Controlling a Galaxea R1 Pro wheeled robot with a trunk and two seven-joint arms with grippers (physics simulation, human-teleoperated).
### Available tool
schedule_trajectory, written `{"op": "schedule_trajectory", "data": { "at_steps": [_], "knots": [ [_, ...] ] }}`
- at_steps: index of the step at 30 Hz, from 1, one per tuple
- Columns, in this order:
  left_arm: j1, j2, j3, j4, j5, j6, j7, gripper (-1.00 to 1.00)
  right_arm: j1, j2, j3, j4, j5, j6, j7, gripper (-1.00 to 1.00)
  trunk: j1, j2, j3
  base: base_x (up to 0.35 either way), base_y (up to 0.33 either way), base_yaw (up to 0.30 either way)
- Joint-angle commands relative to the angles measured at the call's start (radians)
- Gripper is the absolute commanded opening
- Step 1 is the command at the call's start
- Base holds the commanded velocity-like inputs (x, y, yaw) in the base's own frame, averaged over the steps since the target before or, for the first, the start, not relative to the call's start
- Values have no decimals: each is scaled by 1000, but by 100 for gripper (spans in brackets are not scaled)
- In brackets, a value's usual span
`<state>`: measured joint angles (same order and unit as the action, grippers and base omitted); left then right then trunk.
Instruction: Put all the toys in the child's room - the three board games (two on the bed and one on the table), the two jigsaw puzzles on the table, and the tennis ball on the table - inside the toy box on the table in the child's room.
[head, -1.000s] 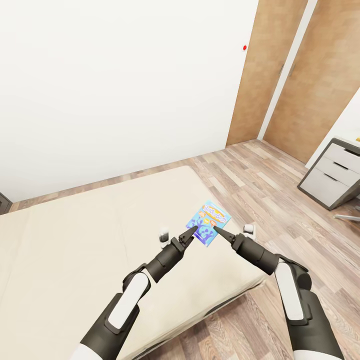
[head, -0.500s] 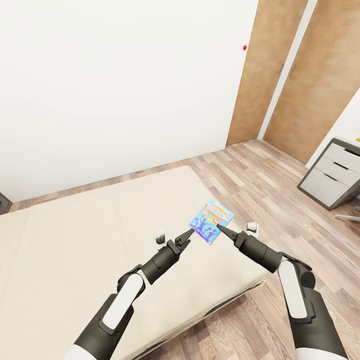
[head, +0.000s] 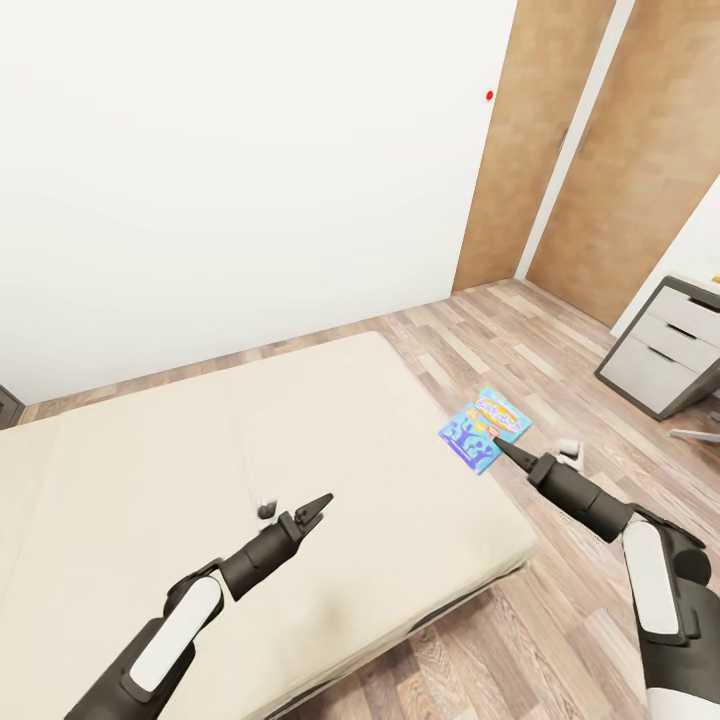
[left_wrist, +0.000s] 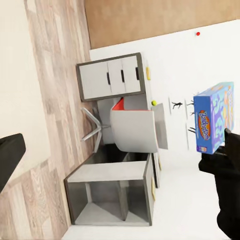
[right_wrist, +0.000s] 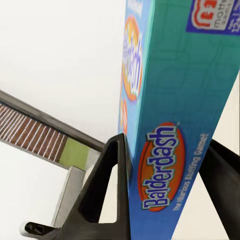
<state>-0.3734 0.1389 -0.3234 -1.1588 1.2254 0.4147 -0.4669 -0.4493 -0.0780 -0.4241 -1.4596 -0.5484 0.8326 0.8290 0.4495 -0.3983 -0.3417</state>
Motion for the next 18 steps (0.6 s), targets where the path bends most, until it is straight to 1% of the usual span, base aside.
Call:
{"op": "schedule_trajectory", "data": {
  "at_steps": [1,2,5,6,9,10,13,14,17,18],
  "knots": [
    [1,7,-1,1,11,6,4,100,0,-11,-6,-1,-3,7,3,-100,1,-2,-2,0,0,0],
    [1,7,-1,1,11,6,4,100,0,-11,-6,-1,-3,7,3,-100,1,-2,-2,0,0,0],
    [5,16,3,9,15,2,10,100,1,-37,-15,-7,-3,8,5,-100,1,-2,-2,0,0,0],
    [5,16,3,9,15,2,10,100,1,-37,-15,-7,-3,8,5,-100,1,-2,-1,0,0,0],
    [7,17,16,12,20,-1,12,100,2,-53,-20,-22,-1,15,5,-100,1,-2,0,0,0,-7],
    [7,17,16,12,20,-1,12,100,2,-53,-20,-22,-1,15,5,-100,1,-2,1,0,0,-16],
    [8,13,21,10,22,-2,23,100,6,-66,-21,-62,1,49,5,-100,1,-2,3,0,0,-57],
    [8,13,21,10,22,-2,23,100,6,-66,-21,-62,1,49,5,-100,1,-2,5,0,0,-78],
    [8,10,23,6,21,-1,36,100,10,-74,-22,-104,4,100,4,-100,1,-2,8,0,0,-118],
    [8,10,23,6,21,-1,36,100,10,-74,-22,-104,4,100,4,-100,1,-2,9,0,0,-136]
  ]
}}
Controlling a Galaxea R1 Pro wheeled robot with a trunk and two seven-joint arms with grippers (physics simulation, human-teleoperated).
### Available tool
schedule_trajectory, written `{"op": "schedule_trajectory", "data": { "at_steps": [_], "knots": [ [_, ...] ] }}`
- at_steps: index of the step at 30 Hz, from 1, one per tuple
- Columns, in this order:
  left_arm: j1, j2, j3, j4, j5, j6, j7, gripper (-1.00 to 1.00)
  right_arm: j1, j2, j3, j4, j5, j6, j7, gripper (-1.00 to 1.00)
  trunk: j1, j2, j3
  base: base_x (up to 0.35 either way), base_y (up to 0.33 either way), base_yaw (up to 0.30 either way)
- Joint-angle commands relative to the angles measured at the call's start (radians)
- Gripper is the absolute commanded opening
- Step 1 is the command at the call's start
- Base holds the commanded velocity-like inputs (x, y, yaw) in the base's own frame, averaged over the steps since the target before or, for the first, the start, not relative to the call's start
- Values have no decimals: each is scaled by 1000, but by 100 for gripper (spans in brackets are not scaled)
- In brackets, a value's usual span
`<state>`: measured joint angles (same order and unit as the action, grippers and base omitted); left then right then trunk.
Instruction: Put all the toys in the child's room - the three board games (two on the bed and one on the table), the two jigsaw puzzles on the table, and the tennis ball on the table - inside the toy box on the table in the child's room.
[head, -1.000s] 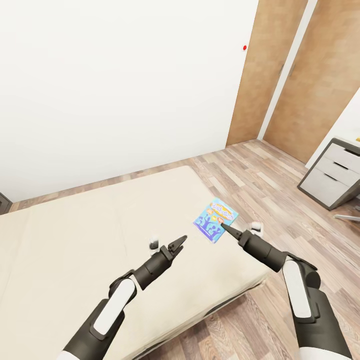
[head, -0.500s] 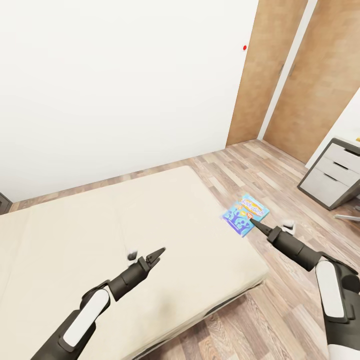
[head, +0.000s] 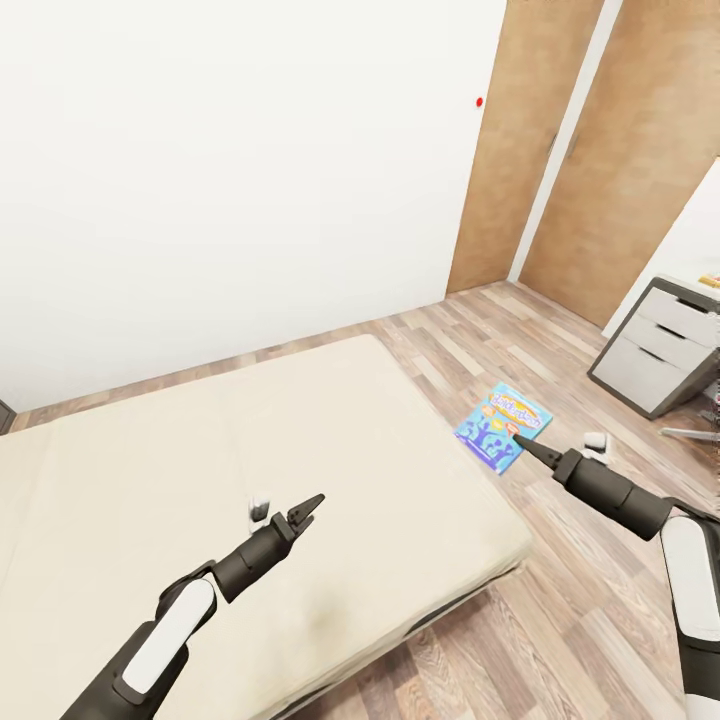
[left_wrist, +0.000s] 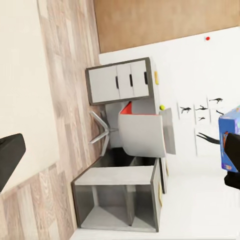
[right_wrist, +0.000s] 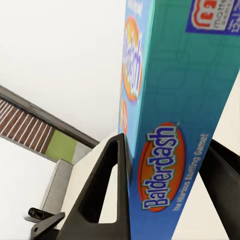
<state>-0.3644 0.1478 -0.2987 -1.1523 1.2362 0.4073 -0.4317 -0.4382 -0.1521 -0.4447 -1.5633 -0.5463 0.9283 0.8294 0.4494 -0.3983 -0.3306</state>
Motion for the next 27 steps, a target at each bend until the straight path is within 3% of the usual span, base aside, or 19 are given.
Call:
{"op": "schedule_trajectory", "data": {
  "at_steps": [1,9,12,13,17,18,20,23,24,27],
  "knots": [
    [-1,0,-1,-1,9,6,4,100,0,-2,-1,-9,4,17,2,-100,1,-2,0,0,0,-150],
    [-3,-7,-4,-5,4,12,37,100,2,-12,1,-34,70,63,-3,-100,1,-2,11,0,0,-186],
    [-4,-15,-5,-14,3,14,63,100,1,-12,5,-38,126,70,-3,-100,1,-2,15,0,0,-199],
    [-5,-22,-6,-59,3,15,113,100,-4,-6,9,-34,186,74,-8,-100,1,-2,16,0,0,-182],
    [-25,-42,-5,-169,8,41,211,100,-14,-3,24,29,227,70,-54,-100,1,-2,21,0,0,-173],
    [-25,-42,-5,-169,8,41,211,100,-14,-3,24,29,227,70,-54,-100,1,-2,22,0,0,-169],
    [-59,-58,-4,-238,12,84,287,100,-26,-3,36,69,239,67,-90,-100,1,-2,25,0,0,-168],
    [-143,-103,-3,-318,28,168,415,100,-56,-2,50,130,250,63,-131,-100,1,-2,28,0,0,-172],
    [-143,-103,-3,-318,28,168,415,100,-56,-2,50,130,250,63,-131,-100,1,-2,30,0,0,-175],
    [-240,-170,-4,-355,51,235,538,100,-80,0,60,192,257,60,-154,-100,1,-2,33,0,0,-180]
  ]
}}
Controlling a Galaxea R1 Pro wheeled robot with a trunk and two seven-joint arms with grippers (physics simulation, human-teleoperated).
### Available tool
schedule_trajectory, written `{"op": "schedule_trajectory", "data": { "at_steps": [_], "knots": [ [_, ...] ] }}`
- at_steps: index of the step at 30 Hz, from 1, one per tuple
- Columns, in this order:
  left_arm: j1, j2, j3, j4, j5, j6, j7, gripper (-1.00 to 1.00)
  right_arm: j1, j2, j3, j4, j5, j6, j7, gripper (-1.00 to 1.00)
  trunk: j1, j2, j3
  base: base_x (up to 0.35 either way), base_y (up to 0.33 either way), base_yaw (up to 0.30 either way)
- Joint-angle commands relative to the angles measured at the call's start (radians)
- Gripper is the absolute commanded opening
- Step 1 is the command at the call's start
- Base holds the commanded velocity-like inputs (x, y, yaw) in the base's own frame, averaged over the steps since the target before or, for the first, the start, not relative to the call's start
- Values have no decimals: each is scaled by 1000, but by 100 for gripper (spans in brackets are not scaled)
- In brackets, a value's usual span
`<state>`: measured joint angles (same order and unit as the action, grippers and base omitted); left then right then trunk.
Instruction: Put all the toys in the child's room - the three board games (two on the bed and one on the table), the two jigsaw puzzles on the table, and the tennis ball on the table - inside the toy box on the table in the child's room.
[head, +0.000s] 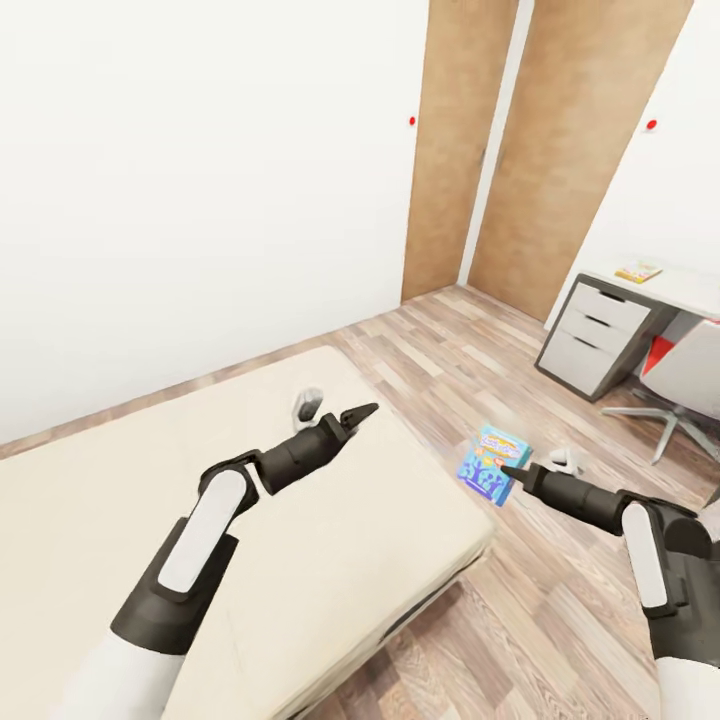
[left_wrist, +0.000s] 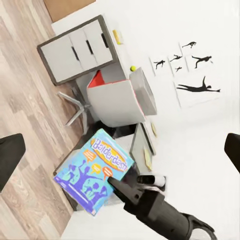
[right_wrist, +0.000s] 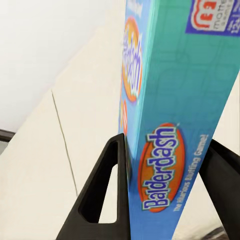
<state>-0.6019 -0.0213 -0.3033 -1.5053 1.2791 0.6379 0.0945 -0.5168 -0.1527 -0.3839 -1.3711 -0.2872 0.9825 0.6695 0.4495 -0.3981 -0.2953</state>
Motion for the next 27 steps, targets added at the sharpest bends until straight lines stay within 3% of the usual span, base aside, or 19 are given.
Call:
{"op": "schedule_trajectory", "data": {
  "at_steps": [1,5,8,9,12,18,27],
  "knots": [
    [-31,-21,-1,-6,15,19,52,100,-7,1,3,20,0,4,1,-100,1,-2,-1,0,0,-183],
    [-101,-80,-32,-13,32,53,178,100,-20,2,36,72,2,-29,-11,-100,1,-2,4,0,0,-184],
    [-129,-100,-87,-15,40,62,229,100,-25,3,69,91,4,-53,-16,-100,1,-2,8,0,0,-181],
    [-148,-111,-126,-19,44,67,262,100,-27,10,103,104,5,-69,-19,-100,1,-2,10,0,0,-179],
    [-157,-115,-147,-16,37,70,279,100,-28,23,122,111,6,-77,-45,-100,1,-2,14,0,0,-178],
    [-159,-116,-152,-13,42,70,283,100,-29,31,132,124,3,-80,-111,-100,1,-2,22,0,0,-178],
    [-158,-116,-158,-13,49,74,281,100,-35,38,142,160,2,-82,-138,-100,1,-2,34,0,0,-179]
  ]
}}
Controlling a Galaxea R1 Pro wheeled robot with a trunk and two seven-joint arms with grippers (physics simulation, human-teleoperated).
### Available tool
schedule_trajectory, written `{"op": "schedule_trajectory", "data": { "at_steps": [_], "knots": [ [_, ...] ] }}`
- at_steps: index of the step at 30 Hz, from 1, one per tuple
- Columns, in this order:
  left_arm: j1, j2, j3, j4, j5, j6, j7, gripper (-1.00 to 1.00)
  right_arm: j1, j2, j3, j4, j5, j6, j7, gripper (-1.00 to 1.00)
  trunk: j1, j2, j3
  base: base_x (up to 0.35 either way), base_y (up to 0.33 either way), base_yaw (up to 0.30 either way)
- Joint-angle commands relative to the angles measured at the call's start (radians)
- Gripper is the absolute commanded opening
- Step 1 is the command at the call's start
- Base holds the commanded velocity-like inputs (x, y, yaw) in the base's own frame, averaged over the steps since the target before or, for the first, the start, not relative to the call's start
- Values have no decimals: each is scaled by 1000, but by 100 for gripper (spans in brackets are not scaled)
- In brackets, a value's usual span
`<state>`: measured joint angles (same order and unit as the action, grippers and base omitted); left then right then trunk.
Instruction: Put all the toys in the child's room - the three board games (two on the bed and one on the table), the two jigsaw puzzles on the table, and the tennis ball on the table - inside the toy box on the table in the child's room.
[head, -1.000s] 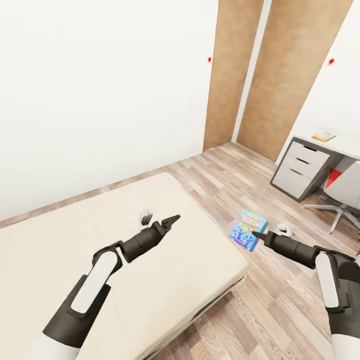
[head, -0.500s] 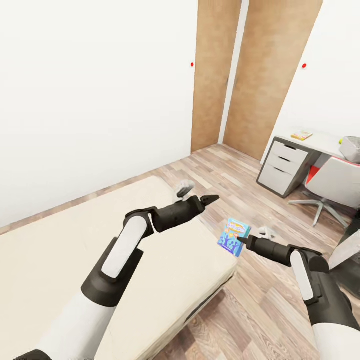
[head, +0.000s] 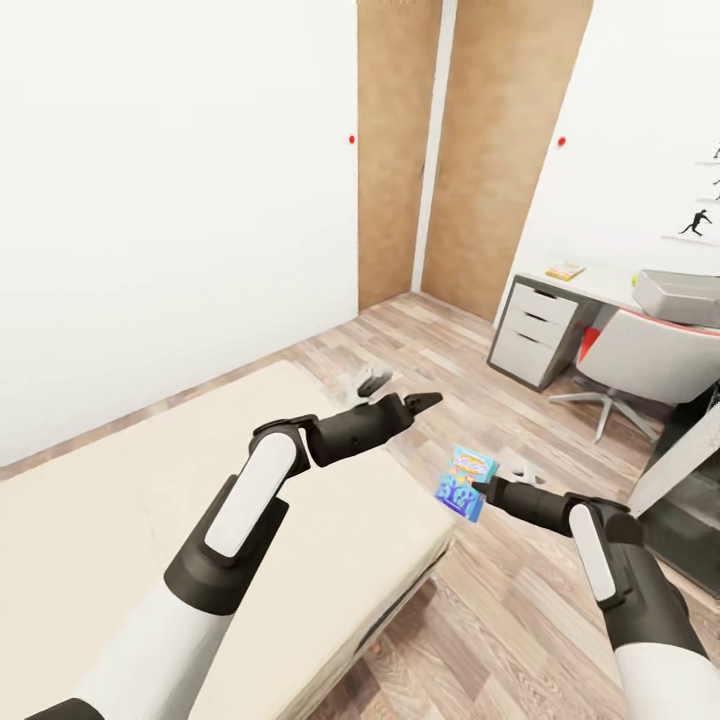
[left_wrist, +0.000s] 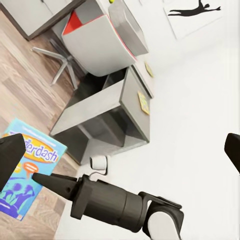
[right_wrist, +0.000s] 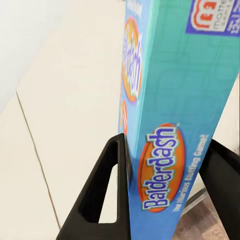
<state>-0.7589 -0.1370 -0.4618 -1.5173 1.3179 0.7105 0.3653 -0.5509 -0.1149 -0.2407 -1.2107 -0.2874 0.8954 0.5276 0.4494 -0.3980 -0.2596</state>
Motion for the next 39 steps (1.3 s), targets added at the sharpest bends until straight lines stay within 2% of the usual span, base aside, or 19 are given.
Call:
{"op": "schedule_trajectory", "data": {
  "at_steps": [1,12,13,14,19,22,23,30,39],
  "knots": [
    [-1,0,0,-1,11,2,10,100,-2,1,-1,2,2,5,3,-100,1,-2,-1,0,0,-180],
    [-1,-3,-1,4,9,3,12,100,-11,6,4,31,3,4,-2,-100,1,-2,14,0,0,-181],
    [-1,-3,-1,4,10,4,12,100,-16,9,4,42,3,4,-3,-100,1,-2,16,0,0,-187],
    [2,0,1,2,10,2,12,100,-56,25,7,122,5,3,-22,-100,1,-2,17,0,0,-199],
    [6,5,9,-4,10,2,10,100,-73,31,21,158,4,3,-30,-100,1,-2,24,0,0,-203],
    [8,8,29,-7,11,3,9,100,-78,33,38,169,3,3,-32,-100,1,-2,27,0,0,-197],
    [10,11,50,-6,4,7,19,100,-82,34,66,174,2,3,-31,-100,1,-2,28,0,0,-75],
    [12,12,57,-4,13,8,46,100,-84,36,104,176,1,14,-32,-100,1,-2,29,0,0,-168],
    [18,12,57,-7,13,6,57,100,-84,37,125,177,-1,22,-30,-100,1,-2,30,0,0,-256]
  ]
}}
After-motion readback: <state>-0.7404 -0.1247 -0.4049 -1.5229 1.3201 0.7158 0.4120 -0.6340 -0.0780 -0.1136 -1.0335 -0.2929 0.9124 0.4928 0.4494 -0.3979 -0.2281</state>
